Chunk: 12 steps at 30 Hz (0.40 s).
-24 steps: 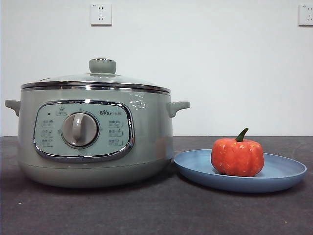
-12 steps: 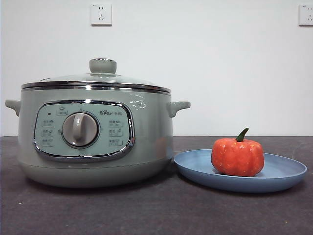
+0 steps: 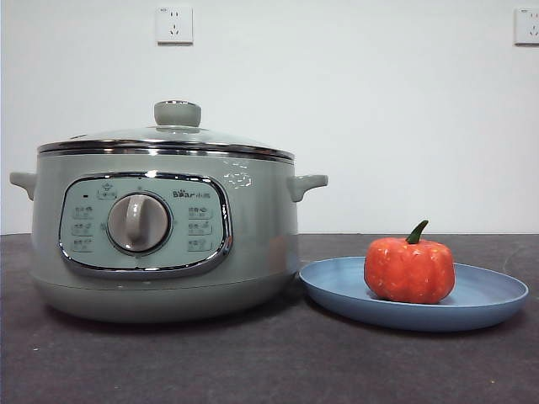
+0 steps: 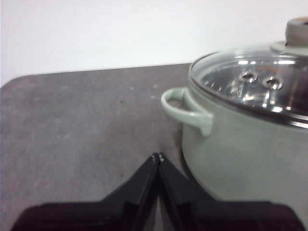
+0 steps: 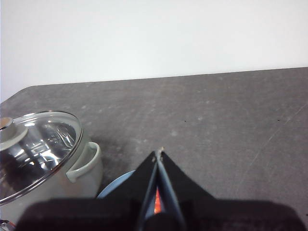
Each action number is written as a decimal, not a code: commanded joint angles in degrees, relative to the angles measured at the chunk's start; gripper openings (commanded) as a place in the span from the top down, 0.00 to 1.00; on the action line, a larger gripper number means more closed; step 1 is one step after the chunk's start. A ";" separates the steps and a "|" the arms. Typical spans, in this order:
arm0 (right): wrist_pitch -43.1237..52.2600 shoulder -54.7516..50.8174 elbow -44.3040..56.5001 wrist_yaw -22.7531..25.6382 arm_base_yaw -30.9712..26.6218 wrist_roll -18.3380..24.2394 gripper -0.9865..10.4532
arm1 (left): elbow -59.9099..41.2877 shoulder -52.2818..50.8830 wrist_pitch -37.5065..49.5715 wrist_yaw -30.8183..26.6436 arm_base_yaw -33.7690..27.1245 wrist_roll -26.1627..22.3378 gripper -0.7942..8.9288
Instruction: Take the pumpkin out from the steamer,put the pumpkin in the blue plate,close the lid
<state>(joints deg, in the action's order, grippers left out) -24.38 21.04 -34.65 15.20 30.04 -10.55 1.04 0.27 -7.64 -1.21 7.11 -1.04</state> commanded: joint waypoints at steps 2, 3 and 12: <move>-0.20 -0.04 0.33 0.17 0.11 -0.46 0.91 | -0.85 -0.17 -3.15 0.28 -0.66 0.85 0.92; -0.20 -0.04 0.33 0.20 0.11 -0.46 0.91 | -0.85 -0.17 -2.69 0.61 -0.74 1.51 0.92; -0.26 -0.04 0.33 0.17 0.11 -0.46 0.91 | -0.85 -0.17 -2.89 1.27 -0.74 1.42 0.92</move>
<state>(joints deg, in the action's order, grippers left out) -24.86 21.04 -34.65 15.20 30.04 -10.57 1.06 0.25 -10.63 -0.34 6.52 0.03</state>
